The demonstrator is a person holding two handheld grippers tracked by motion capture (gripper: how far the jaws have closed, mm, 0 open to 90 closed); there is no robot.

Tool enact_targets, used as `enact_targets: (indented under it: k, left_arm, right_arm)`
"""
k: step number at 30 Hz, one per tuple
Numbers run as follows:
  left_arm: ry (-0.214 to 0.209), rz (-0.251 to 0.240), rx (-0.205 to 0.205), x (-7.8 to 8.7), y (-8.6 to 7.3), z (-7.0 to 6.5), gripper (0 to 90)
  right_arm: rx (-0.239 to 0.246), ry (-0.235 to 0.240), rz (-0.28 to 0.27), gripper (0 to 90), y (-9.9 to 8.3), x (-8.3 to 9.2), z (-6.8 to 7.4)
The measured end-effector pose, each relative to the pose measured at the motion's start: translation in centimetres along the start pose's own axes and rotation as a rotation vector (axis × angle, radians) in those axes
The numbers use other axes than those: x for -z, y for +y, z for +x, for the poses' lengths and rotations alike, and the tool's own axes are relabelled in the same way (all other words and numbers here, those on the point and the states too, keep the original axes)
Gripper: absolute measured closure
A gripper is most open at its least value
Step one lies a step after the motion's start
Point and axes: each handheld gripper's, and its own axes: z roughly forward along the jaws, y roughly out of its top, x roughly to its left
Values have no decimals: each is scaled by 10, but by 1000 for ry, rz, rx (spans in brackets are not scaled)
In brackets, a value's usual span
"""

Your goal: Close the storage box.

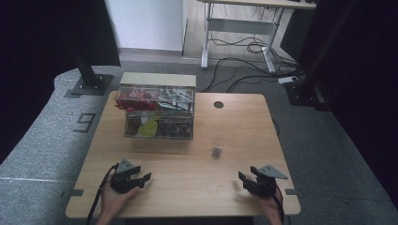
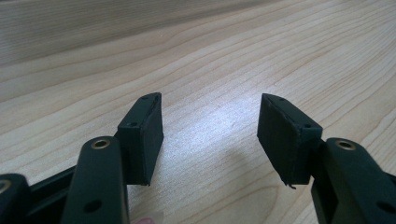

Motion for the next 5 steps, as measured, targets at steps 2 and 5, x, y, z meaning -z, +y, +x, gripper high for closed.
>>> enact_targets:
  k: [2, 5]
  left_arm:
    - [-1, 4, 1, -1, 0, 0, 406]
    - [-6, 9, 3, -1, 0, 1, 405]
  right_arm:
    - [5, -3, 7, 379, 0, 0, 1]
    - [6, -9, 11, 380, 0, -1, 1]
